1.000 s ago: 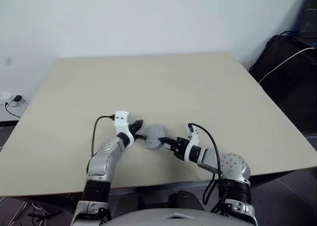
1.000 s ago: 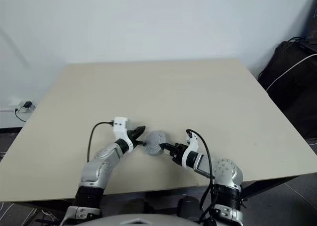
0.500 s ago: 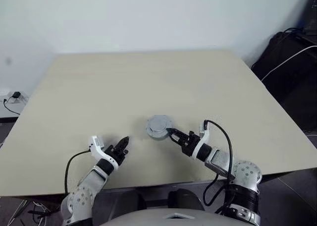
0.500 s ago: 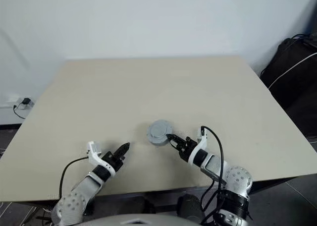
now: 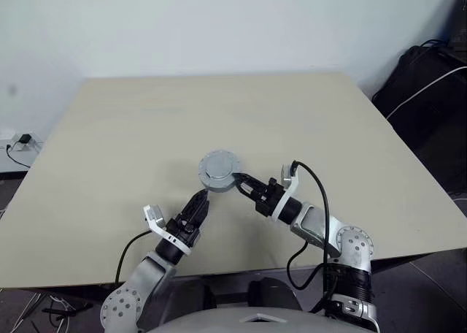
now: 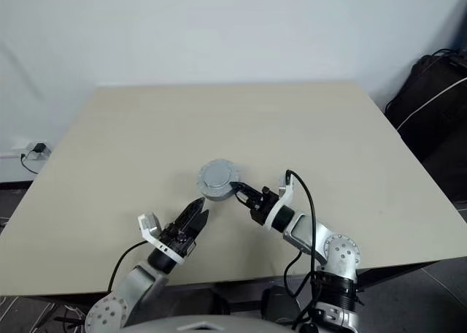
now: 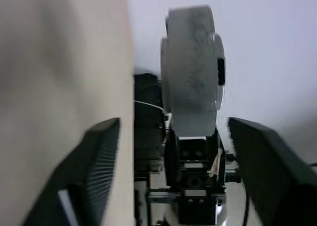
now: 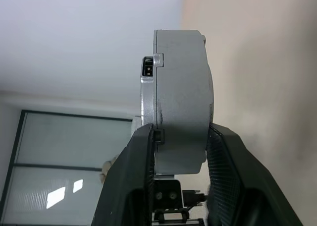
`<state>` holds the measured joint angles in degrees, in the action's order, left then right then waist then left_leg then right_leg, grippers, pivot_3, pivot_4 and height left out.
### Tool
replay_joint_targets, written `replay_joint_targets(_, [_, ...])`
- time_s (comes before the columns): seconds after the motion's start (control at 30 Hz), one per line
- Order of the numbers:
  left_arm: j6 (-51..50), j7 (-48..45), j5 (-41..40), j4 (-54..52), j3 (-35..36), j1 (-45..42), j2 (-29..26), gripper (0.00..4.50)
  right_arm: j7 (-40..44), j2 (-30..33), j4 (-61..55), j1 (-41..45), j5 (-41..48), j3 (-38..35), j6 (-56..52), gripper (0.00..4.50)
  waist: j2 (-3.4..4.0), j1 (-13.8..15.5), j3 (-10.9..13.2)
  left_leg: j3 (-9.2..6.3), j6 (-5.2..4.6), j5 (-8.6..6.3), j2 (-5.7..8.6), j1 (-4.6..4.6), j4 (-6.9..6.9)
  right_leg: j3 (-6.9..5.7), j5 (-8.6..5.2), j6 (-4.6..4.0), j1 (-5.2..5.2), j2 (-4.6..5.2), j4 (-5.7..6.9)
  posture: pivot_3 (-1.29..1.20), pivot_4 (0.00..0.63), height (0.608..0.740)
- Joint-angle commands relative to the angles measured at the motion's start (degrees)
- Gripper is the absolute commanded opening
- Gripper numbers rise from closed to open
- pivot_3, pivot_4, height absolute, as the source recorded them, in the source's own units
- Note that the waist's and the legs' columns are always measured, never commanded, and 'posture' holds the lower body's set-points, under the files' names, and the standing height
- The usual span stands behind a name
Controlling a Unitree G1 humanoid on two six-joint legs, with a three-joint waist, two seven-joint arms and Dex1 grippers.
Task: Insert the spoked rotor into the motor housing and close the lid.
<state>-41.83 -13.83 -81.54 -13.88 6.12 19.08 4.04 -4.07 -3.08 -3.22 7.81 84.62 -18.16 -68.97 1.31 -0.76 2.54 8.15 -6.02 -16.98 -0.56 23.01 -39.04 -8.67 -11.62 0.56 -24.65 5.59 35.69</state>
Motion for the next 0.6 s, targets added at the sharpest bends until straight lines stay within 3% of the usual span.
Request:
replay_joint_targets(0.03, [2.2,-1.2,-2.7,-1.5,-2.3,-1.5,6.8,4.49,-0.4,-0.2,-2.4,0.7,4.6,2.4,0.8,1.20,0.00,0.0,0.0,0.00,0.00,0.00,0.00,0.00,0.00,0.00,0.00,0.00,0.00,-0.01,0.00,0.00,0.000,0.740])
replay_joint_targets(0.6, [6.7,-2.3,-4.0,1.6,-6.3,-2.9,5.0,4.49,-6.9,8.1,-6.6,-4.3,18.2,10.8,4.2,1.20,-0.04,0.1,0.0,0.03,-0.11,-0.06,0.00,0.01,-0.02,0.01,0.00,0.01,0.03,-0.04,0.00,0.00,0.000,0.740])
